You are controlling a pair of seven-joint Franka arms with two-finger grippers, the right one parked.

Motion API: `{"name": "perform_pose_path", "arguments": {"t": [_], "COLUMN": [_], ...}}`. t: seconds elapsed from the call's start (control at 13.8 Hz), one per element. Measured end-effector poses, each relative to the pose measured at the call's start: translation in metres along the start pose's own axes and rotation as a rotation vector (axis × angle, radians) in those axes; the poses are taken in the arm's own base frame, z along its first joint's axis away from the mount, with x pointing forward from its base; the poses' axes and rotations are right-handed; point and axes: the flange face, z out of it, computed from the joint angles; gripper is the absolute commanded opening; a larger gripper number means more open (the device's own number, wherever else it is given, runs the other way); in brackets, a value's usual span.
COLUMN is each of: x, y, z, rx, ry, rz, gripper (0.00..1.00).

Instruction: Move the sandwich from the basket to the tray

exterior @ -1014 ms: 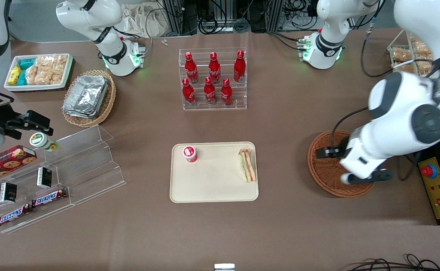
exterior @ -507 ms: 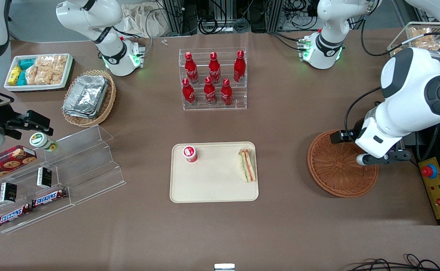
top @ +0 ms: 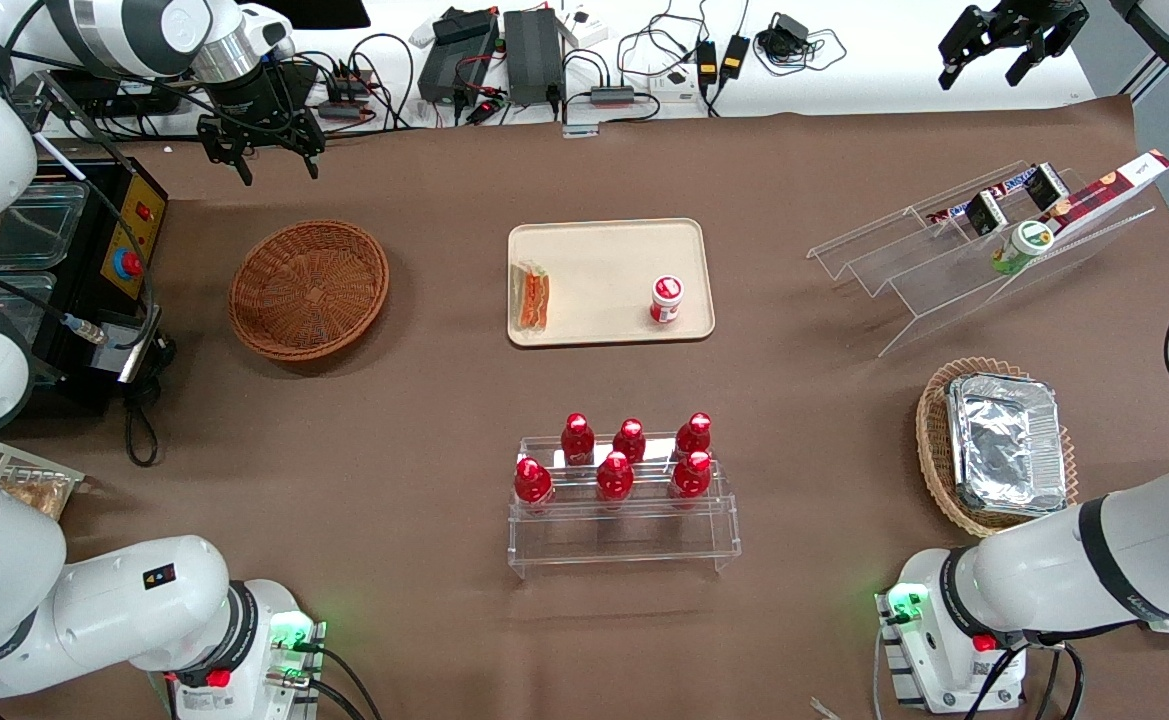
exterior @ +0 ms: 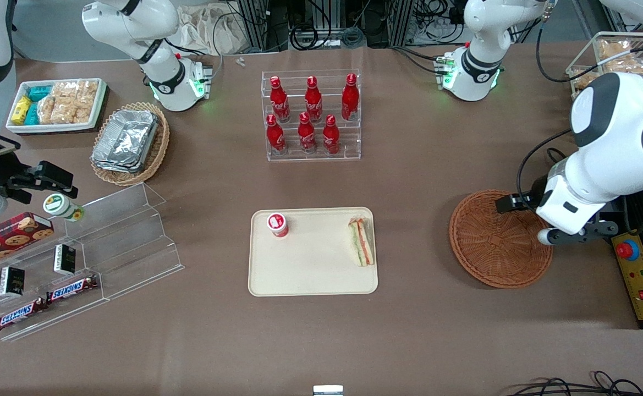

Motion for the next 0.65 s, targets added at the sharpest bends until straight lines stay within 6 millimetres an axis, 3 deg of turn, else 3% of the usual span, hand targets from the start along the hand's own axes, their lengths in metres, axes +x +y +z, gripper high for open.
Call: {"name": "perform_pose_path", "arguments": {"t": [0.65], "x": [0.0046], "y": [-0.0074], "z": [0.0064], "rx": [0.042], "ry": [-0.005], "rz": [-0.015], "gripper": [1.00]}}
